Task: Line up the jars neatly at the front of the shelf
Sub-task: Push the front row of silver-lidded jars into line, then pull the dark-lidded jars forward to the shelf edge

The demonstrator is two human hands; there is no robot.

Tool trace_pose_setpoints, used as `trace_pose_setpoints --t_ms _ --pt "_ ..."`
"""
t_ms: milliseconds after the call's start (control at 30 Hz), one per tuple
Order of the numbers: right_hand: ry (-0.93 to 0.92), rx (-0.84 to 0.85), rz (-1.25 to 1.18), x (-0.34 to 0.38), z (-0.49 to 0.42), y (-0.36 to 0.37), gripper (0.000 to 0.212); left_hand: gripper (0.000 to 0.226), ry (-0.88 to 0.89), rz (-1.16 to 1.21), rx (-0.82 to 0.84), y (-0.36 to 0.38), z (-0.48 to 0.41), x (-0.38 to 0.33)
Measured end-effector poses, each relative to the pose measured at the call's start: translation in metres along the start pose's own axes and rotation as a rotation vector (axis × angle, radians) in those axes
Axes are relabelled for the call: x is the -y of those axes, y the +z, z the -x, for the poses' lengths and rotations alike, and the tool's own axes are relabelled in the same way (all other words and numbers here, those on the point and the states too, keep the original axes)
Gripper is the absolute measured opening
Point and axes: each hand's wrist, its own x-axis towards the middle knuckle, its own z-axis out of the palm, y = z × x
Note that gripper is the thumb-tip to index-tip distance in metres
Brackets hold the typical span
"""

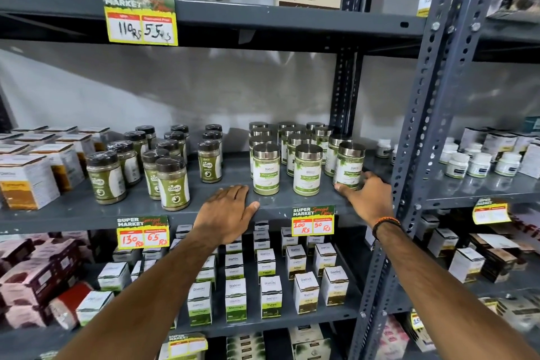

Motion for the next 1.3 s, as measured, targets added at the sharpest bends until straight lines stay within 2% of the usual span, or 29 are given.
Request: trace_pose_setpoints --t_ms 133,333,533,733,933,1133,1300 --pt "-0.14 -0.023 -0.073 0.019 0.029 -0.008 0.073 0.077 0.072 -0.012 -0.009 -0.018 0.012 -0.004" --pt "-0.25 -0.091 -0.079 0.071 0.067 -0.014 0.068 0.079 0.127 -0.084 -0.181 -0.068 0.032 -0.004" --pt "-0.426 0.069 -0.214 0.139 0.115 0.031 0.063 0.075 0.059 -0.089 -0.318 -0.113 0.064 0.047" --pt "-0.455 0.217 -0.294 0.206 0.146 0.106 0.064 0.074 -0.105 -0.146 -0.396 -0.128 0.111 0.143" --pt "-0.395 0.313 -0.225 0.23 0.155 0.168 0.081 0.077 -0.259 -0.123 -0.295 -0.109 0.137 0.227" --pt "-0.415 0.319 -0.249 0.235 0.161 0.194 0.055 0.088 -0.288 -0.038 -0.12 -0.068 0.132 0.267" --pt "-0.412 0.312 -0.175 0.235 0.156 0.201 0.051 0.091 -0.294 -0.076 -0.096 -0.047 0.127 0.284"
